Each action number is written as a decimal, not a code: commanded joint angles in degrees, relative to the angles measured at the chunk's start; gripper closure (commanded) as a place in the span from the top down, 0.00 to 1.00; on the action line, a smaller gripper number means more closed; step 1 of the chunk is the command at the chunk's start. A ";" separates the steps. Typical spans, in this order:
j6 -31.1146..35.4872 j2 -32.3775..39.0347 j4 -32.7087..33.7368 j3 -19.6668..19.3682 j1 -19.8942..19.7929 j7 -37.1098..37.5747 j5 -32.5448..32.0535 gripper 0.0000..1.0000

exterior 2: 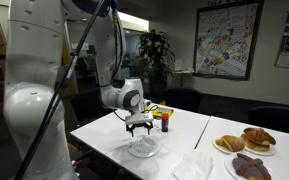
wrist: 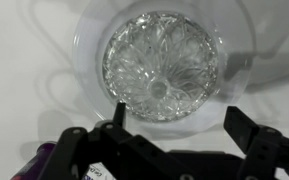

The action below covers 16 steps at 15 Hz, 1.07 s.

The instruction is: Cover the glass jar with the glass lid

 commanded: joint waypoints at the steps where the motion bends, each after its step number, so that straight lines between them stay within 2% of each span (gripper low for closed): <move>1: -1.39 -2.05 -1.85 -0.56 -0.07 1.21 -0.95 1.00; 4: -1.74 -2.30 -2.50 -1.02 -0.31 1.58 -0.95 1.00; 6: -1.66 -2.44 -2.91 -1.73 -0.28 1.79 -1.16 0.74; 12: -0.68 -1.51 -2.21 -5.17 1.43 2.12 -3.05 0.31; 13: -0.67 -1.48 -1.88 -6.15 2.13 2.17 -3.98 0.34; 14: -0.80 -1.44 -1.58 -6.82 2.57 2.14 -4.80 0.67; 15: -0.69 -1.32 -1.33 -7.58 3.12 2.28 -5.65 0.63; 16: -0.76 -1.15 -1.04 -7.96 3.41 2.26 -6.21 0.64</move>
